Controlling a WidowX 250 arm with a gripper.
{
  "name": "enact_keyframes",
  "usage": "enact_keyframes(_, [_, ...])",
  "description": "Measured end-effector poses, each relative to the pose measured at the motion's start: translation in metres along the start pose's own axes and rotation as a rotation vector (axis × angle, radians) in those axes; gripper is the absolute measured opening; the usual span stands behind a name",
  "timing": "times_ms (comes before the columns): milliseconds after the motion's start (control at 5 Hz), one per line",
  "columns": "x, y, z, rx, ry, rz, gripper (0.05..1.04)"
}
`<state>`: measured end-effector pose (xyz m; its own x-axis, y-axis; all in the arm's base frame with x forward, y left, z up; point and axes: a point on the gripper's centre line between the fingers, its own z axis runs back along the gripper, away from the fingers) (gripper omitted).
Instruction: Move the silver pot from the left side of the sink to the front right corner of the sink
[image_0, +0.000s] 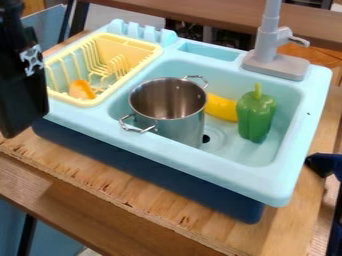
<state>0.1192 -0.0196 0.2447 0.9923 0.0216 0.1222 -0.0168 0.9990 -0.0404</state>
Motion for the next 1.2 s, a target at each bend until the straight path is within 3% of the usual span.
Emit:
enact_keyframes(200, [0.0, 0.0, -0.001, -0.004, 0.001, -0.005, 1.0])
enact_keyframes(400, [0.047, 0.022, -0.007, -0.002, -0.01, 0.029, 1.0])
enact_keyframes(600, [0.078, 0.031, -0.006, -0.003, -0.029, 0.013, 1.0])
enact_keyframes(800, [0.101, 0.037, -0.02, -0.023, -0.02, -0.008, 1.0])
enact_keyframes(1000, [0.134, 0.039, -0.044, -0.03, 0.052, -0.086, 1.0])
enact_keyframes(1200, [0.154, 0.028, -0.053, -0.067, 0.032, -0.141, 1.0])
